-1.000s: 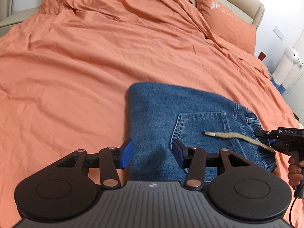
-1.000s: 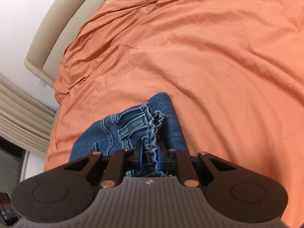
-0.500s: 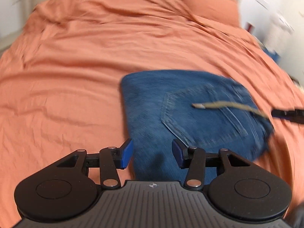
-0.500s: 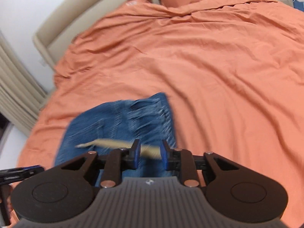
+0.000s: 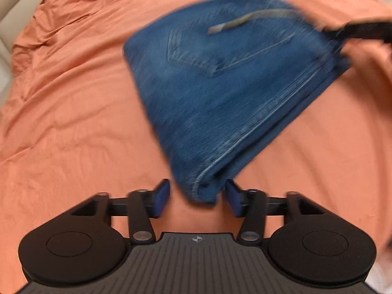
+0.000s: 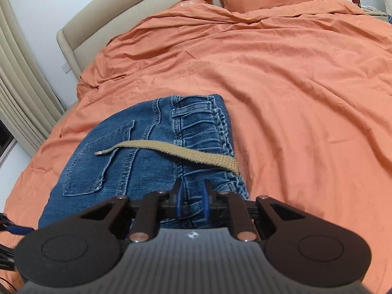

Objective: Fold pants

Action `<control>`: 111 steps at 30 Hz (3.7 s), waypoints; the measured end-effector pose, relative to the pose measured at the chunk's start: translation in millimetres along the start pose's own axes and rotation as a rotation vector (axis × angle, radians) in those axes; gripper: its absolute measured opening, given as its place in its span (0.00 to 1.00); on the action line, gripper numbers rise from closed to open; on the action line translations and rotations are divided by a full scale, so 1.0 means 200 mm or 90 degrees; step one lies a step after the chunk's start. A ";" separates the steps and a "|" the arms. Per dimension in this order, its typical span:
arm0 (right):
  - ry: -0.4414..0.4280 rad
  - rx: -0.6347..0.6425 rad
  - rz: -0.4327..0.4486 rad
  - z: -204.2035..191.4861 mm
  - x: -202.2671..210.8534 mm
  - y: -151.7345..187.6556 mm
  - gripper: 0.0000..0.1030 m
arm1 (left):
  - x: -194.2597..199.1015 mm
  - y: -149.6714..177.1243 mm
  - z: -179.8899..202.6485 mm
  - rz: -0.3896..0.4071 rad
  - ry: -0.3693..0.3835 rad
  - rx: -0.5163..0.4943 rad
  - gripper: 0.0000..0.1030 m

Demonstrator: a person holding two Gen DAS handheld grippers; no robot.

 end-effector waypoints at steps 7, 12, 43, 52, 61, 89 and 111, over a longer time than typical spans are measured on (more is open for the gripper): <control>0.006 0.003 -0.013 0.02 -0.02 0.01 0.05 | 0.13 -0.01 -0.06 0.039 -0.008 0.050 0.11; 0.029 -0.002 -0.039 0.05 -0.07 0.02 0.00 | -0.07 0.02 -0.07 -0.043 -0.006 0.043 0.09; 0.003 0.035 0.019 0.04 0.20 -0.07 0.50 | 0.18 -0.28 -0.36 0.019 -0.011 0.221 0.37; -0.007 0.025 0.082 0.05 0.15 -0.19 0.58 | 0.06 -0.42 -0.40 0.036 -0.032 0.190 0.47; 0.008 0.069 0.052 -0.10 -0.07 -0.33 0.24 | -0.16 -0.61 -0.45 0.076 0.012 0.205 0.47; 0.054 0.020 -0.023 0.04 -0.34 -0.51 0.59 | -0.29 -0.59 -0.81 0.116 0.042 0.371 0.56; -0.191 -0.316 -0.188 0.36 -0.43 -0.27 0.61 | -0.53 -0.15 -0.71 0.102 0.444 0.656 0.70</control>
Point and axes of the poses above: each gripper's, at about its wrist camera, not at the fingertips, and x roughly against the way its jaws point, z to its right, y to its underside, the point moved 4 cm from there along -x, roughly the way its jaws point, and after that the axes turned 4 degrees about -x, right-handed, at the moved point
